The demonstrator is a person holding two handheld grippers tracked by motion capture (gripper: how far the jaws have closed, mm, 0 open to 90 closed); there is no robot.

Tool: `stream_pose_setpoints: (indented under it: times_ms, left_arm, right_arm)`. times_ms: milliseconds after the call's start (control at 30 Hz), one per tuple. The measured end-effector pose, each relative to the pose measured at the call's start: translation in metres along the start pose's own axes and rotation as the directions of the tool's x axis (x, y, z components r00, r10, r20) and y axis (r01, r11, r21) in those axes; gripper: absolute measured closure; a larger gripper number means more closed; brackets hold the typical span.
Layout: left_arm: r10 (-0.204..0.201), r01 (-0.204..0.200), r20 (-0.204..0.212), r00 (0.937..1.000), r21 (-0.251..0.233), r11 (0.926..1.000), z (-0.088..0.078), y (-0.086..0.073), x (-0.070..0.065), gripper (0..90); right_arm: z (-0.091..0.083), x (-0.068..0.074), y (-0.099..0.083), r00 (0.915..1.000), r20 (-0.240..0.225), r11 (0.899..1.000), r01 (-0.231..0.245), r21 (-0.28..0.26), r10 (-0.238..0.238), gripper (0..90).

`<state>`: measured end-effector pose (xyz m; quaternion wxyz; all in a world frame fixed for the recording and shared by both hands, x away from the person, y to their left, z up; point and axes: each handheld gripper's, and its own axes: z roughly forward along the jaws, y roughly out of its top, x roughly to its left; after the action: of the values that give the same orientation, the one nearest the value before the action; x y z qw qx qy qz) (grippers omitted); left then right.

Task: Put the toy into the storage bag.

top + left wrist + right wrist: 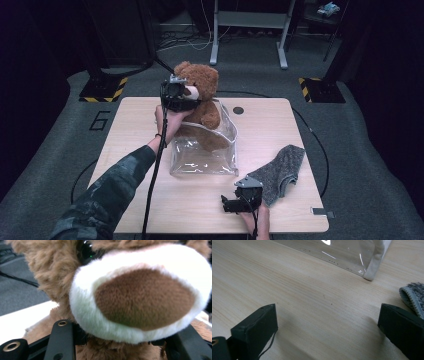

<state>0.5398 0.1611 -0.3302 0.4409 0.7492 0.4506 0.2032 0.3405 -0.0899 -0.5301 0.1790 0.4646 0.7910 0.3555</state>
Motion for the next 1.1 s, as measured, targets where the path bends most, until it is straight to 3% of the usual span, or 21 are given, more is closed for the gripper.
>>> stream_pose_setpoints:
  times_ms: [167, 333, 433, 567, 933, 1033, 1100]
  left_arm:
    - [0.01, -0.014, 0.044, 0.999, 0.104, 0.9945, 0.007, -0.008, -0.002, 39.4]
    - [0.028, -0.049, 0.107, 0.9939, 0.195, 0.9796, 0.007, -0.018, -0.001, 31.7]
    - [0.022, -0.048, 0.14, 0.9899, 0.189, 0.9808, -0.003, -0.019, 0.003, 28.1]
    - [0.042, -0.069, 0.151, 0.9877, 0.183, 0.9808, -0.02, -0.018, 0.009, 21.6]
    - [-0.029, 0.016, 0.089, 0.9956, 0.136, 0.9905, -0.05, -0.033, 0.05, 19.4]
    - [-0.026, 0.021, 0.041, 0.9988, 0.126, 0.9918, -0.055, -0.037, 0.062, 22.5]
    - [-0.057, 0.058, -0.01, 0.9983, 0.123, 0.9907, -0.054, -0.043, 0.075, 24.8]
  right_arm:
    - [0.0, 0.0, 0.0, 0.9999, 0.0, 1.0, 0.012, 0.002, -0.012, 1.8]
    - [0.0, 0.0, 0.0, 1.0, 0.0, 1.0, 0.008, 0.002, -0.008, 1.9]
    - [0.001, 0.0, 0.0, 0.9998, 0.005, 1.0, 0.017, 0.002, -0.017, 1.8]
    - [0.001, 0.0, 0.0, 0.9997, 0.009, 1.0, 0.023, 0.001, -0.023, 1.8]
    - [0.001, -0.001, 0.0, 0.9998, 0.007, 1.0, 0.02, 0.0, -0.02, 1.7]
    - [0.001, 0.0, 0.0, 0.9998, 0.007, 1.0, 0.021, 0.001, -0.021, 1.7]
    - [0.001, 0.0, 0.0, 0.9998, 0.008, 1.0, 0.017, 0.002, -0.017, 1.7]
